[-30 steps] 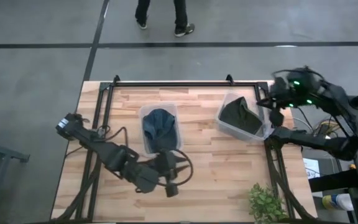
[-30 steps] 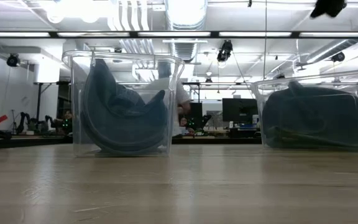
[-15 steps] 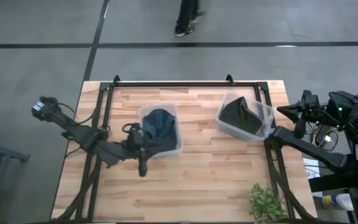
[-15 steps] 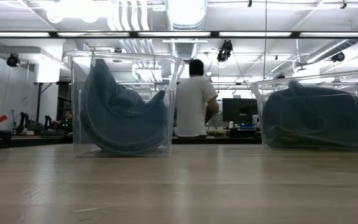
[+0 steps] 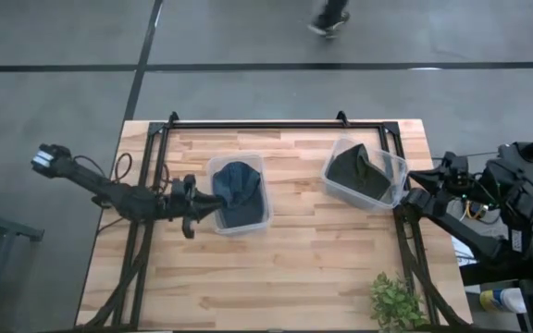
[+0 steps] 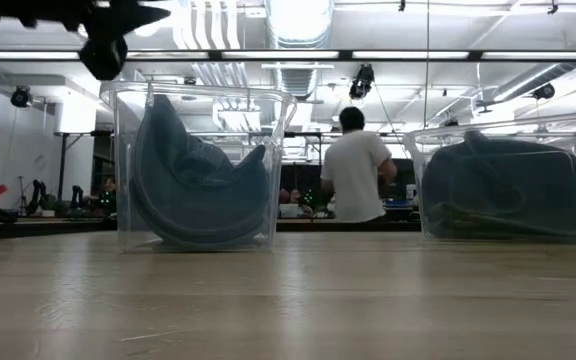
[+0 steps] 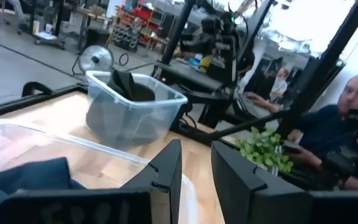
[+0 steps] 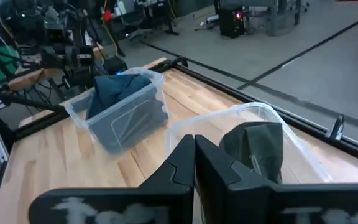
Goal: Pick and place caps into container
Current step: Return to Home Position
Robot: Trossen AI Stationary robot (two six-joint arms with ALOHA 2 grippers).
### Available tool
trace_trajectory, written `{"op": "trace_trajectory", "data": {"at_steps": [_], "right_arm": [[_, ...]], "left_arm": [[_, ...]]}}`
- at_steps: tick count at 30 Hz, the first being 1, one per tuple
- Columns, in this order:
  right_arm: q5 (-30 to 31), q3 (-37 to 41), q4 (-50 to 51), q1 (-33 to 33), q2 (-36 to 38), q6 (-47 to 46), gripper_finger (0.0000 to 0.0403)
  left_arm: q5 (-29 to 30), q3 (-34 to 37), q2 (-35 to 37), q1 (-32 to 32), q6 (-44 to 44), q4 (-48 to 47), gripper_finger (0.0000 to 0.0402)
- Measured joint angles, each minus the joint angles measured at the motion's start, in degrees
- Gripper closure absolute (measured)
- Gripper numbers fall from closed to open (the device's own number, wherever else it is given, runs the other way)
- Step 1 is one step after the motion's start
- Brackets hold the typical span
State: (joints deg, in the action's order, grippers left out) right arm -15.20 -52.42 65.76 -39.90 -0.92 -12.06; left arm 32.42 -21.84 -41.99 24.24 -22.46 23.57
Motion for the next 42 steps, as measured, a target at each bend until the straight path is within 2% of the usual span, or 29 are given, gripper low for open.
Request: {"op": "trace_trajectory", "data": {"at_steps": [4,8,11,13,15,17,21,27,32,38,42], "right_arm": [[0.36,0.60,0.25,0.00,0.82,-0.72,0.0394],[-0.13,1.78,-1.78,0.00,-0.10,-1.70,0.0394],[-5.84,5.67,-7.37,0.00,-0.01,0.44,0.0394],[-11.35,9.35,-11.68,0.00,0.74,0.90,0.0394],[-13.57,13.03,-14.06,0.02,0.84,-0.03,0.0394],[-13.31,15.48,-14.11,0.00,0.82,-0.69,0.0394],[-13.23,18.22,-15.30,0.00,0.85,-0.09,0.0394],[-11.67,21.99,-24.21,0.00,0.87,-0.71,0.0394],[-11.65,26.01,-30.77,0.00,0.87,-2.59,0.0394],[-12.40,30.13,-33.36,0.00,0.93,-4.04,0.0394],[-15.62,32.82,-45.05,0.00,0.93,-4.93,0.0394]], "left_arm": [[-9.16,2.41,2.79,-8.85,-0.21,0.86,0.0321],[-24.43,2.40,2.99,-20.75,-0.37,0.44,0.0321],[-33.29,2.42,3.68,-27.79,-0.46,0.30,0.0321],[-34.53,2.47,4.66,-30.30,0.04,-0.37,0.0321],[-34.42,2.56,6.05,-30.78,0.70,-1.99,0.0321],[-34.42,3.16,7.61,-29.96,1.15,-2.74,0.0321],[-31.42,6.90,9.84,-25.17,1.34,0.86,0.0321],[-11.67,10.89,12.86,-13.90,4.47,3.69,0.0321],[-3.07,10.54,16.50,-8.83,7.89,0.13,0.0321],[-1.32,11.81,20.90,-8.54,7.91,-2.73,0.0321],[-1.31,12.97,22.58,-8.54,8.07,-3.10,0.0321]]}}
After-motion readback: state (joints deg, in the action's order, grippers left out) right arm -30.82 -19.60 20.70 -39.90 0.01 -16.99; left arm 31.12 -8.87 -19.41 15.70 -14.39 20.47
